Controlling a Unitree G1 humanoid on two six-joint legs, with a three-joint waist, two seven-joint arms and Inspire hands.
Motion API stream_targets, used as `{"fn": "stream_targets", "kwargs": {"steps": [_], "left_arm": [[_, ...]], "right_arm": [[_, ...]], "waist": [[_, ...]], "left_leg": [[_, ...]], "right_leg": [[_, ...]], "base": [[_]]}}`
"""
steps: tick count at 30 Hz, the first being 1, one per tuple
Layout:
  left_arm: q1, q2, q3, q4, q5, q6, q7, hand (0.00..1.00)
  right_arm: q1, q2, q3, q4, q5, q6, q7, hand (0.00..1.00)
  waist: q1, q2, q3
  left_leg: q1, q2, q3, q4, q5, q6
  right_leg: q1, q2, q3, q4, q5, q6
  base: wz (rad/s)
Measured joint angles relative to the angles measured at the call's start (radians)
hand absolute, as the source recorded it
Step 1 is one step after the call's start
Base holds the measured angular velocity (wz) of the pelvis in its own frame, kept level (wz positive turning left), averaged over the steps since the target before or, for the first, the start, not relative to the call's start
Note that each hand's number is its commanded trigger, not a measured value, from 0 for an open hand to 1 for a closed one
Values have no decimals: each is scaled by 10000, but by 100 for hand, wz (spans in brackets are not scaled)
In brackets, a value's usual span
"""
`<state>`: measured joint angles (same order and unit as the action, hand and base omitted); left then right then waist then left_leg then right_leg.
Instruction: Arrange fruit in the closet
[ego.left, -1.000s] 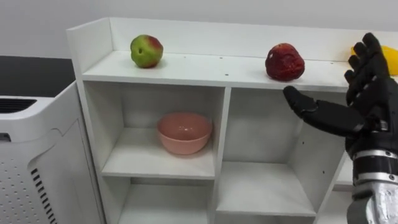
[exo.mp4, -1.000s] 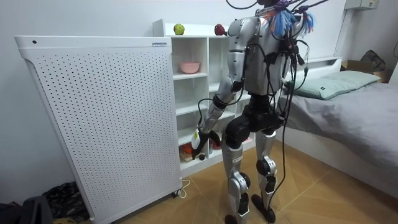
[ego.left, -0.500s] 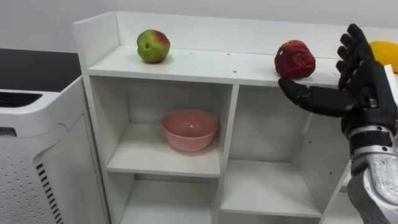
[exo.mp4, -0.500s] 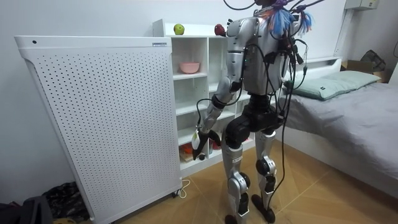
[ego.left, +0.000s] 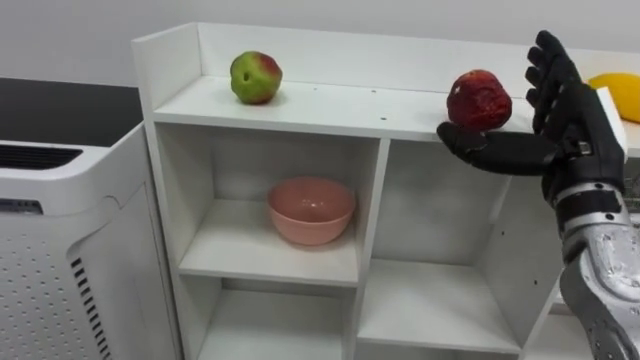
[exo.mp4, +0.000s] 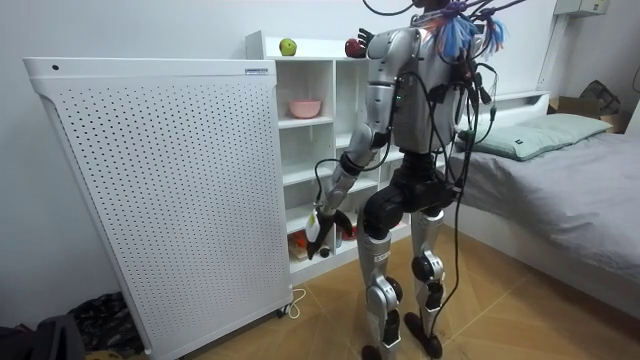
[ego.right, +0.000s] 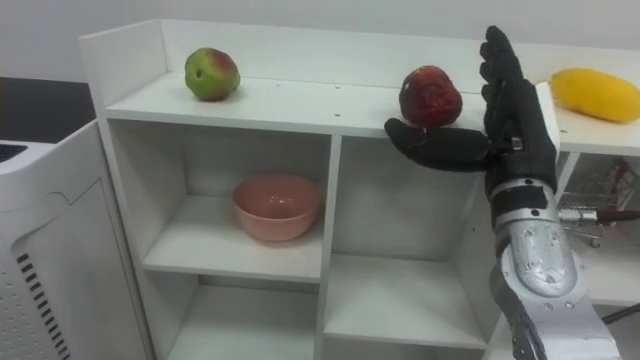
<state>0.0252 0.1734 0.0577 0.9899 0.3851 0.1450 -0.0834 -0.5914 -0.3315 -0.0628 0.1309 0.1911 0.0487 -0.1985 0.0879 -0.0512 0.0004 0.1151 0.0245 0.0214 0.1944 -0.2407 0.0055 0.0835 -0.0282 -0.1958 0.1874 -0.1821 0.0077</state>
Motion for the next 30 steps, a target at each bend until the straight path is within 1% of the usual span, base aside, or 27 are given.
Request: {"fn": "stream_targets", "kwargs": {"steps": [1, 2, 4, 7, 9, 13, 15, 18, 24, 30], "left_arm": [[-67, -1, 1, 0, 8, 30, -8, 0], [-107, 0, 5, 0, 12, 45, -26, 0], [-284, 2, 121, 0, 9, 81, -90, 0], [-467, 63, 173, 0, 3, 85, -123, 0], [-567, 79, 172, 0, 4, 84, -151, 0], [-583, 90, 169, 0, 5, 108, -196, 0], [-602, 92, 171, 0, 6, 171, -319, 0], [-607, 100, 171, 0, 2, 309, -399, 0], [-680, 114, 160, 1, -26, 451, -490, 0], [-756, 277, 135, 105, -698, 487, -576, 0]], "right_arm": [[-23, -1, 23, 77, -55, 7, 61, 71], [-68, 0, 24, 113, -109, 24, 72, 100], [-248, -14, 23, 272, -196, 134, 131, 100], [-555, -40, 34, 769, -216, 142, 316, 100], [-596, -181, 38, 948, -224, 146, 390, 100], [-598, -250, 46, 979, -313, 154, 534, 100], [-627, -263, 36, 997, -324, 155, 695, 100], [-958, -271, 16, 1343, -385, 170, 803, 100], [-1025, -293, 18, 1388, -407, 182, 797, 100], [-1028, -292, -3, 1377, 26, 183, 765, 100]], "waist": [[9, -3, -2], [10, -3, -2], [7, -2, -2], [-14, -1, -2], [-11, -2, -2], [-38, 2, -3], [-37, 9, -7], [-78, 26, -17], [-59, 57, -38], [-70, 78, -40]], "left_leg": [[-9, -1, 1, 15, 0, 0], [-13, -2, 2, 20, 0, 0], [-11, -1, 4, 34, 0, 0], [2, -1, 5, 41, 0, 0], [1, -2, 9, 43, 0, 0], [-9, -1, 10, 50, 0, 0], [-13, -2, 9, 55, 0, 0], [-7, -3, 10, 58, 0, 0], [11, -2, 8, 72, 0, 0], [27, -1, 6, 72, 0, 0]], "right_leg": [[-1, -2, -3, 2, 0, 0], [-3, -3, -3, 2, 0, 0], [10, -2, 0, 3, 1, -1], [27, -2, 2, 3, 8, -11], [27, -3, 0, 3, 18, -12], [27, -6, -4, 7, 20, -12], [28, -7, -8, 8, 20, -13], [36, -8, -7, 6, 20, -13], [59, -4, -8, 2, 23, -16], [88, -3, -17, -5, 22, -16]], "base": [[0], [0], [0], [0], [0], [0], [0], [0], [0], [0]]}}
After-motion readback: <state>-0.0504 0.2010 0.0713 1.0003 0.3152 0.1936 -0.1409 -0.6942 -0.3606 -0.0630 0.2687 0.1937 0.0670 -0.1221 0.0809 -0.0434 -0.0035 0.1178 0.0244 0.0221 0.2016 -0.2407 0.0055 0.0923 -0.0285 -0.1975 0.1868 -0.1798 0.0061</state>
